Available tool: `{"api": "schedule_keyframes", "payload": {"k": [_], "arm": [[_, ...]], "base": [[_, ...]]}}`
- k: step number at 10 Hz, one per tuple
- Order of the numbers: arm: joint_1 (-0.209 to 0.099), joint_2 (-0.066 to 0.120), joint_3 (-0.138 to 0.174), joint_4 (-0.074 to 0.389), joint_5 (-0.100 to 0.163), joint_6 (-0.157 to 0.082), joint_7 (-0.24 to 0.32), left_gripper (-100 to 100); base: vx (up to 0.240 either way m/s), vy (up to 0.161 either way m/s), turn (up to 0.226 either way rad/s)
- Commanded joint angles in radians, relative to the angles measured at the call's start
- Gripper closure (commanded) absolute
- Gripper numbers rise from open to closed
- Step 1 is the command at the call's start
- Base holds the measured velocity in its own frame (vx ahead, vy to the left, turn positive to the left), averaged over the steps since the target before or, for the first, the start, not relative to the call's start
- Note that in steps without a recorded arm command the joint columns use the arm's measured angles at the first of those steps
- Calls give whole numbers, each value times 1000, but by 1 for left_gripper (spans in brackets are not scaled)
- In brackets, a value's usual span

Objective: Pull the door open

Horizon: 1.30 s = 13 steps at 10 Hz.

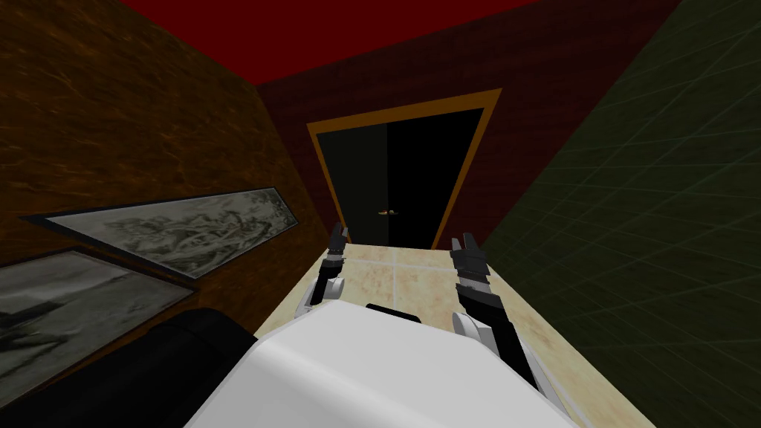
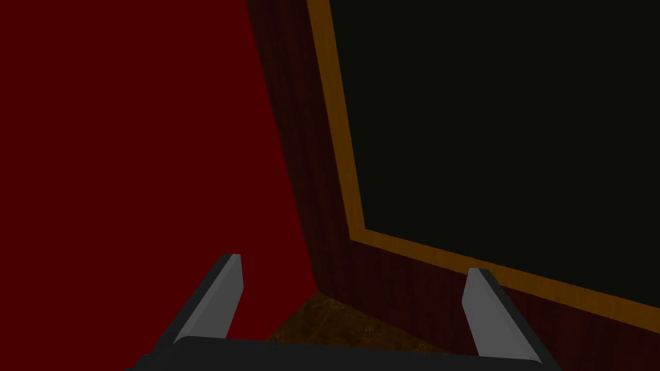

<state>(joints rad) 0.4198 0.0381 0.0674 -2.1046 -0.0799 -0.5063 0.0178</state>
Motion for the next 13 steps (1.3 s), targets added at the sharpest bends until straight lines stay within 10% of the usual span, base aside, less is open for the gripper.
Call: {"api": "schedule_keyframes", "payload": {"k": [1,13], "arm": [[-1,8,0,42,3,-15,6,-100],[-39,64,30,283,35,-83,52,-100]], "base": [[150,-33,-69],[107,-25,-40]]}}
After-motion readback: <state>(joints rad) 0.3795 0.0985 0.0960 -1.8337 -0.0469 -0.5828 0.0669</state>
